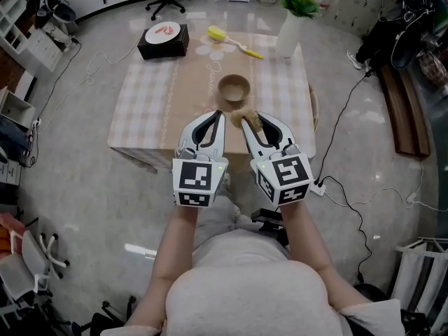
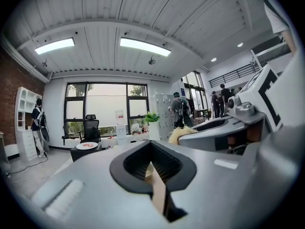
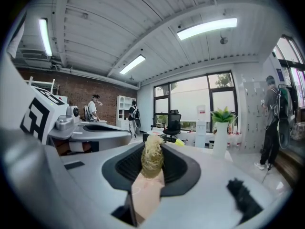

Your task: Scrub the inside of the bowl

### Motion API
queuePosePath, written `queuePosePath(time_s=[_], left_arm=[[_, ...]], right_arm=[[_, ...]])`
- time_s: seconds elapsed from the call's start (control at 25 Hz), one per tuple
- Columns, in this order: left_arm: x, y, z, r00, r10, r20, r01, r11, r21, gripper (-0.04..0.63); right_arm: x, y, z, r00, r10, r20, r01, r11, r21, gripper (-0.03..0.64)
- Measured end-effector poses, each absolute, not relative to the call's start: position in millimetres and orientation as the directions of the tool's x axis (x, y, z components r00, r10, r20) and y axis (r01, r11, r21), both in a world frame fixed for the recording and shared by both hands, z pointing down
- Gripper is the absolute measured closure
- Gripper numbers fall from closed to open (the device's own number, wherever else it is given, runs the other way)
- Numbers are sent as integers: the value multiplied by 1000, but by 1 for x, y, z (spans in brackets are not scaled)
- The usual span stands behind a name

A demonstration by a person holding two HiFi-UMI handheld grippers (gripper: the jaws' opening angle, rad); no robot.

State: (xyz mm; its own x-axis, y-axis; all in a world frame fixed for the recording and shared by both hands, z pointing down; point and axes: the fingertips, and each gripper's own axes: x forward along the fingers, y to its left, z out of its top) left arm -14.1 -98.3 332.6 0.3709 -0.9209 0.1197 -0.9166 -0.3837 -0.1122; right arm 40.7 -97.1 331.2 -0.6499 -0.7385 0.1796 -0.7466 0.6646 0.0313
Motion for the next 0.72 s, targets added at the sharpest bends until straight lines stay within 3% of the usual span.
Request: queuePosePath(time_s=[0.6, 0.72], left_arm=[[-14, -159, 373, 467, -868, 166, -882, -470, 26, 583], [-9, -171, 384, 506, -841, 195, -859, -511, 26, 494]], right_arm=[[34, -161, 358, -635, -735, 239, -752, 659, 26, 518], [34, -175, 364, -628, -736, 254, -757, 653, 21, 518]])
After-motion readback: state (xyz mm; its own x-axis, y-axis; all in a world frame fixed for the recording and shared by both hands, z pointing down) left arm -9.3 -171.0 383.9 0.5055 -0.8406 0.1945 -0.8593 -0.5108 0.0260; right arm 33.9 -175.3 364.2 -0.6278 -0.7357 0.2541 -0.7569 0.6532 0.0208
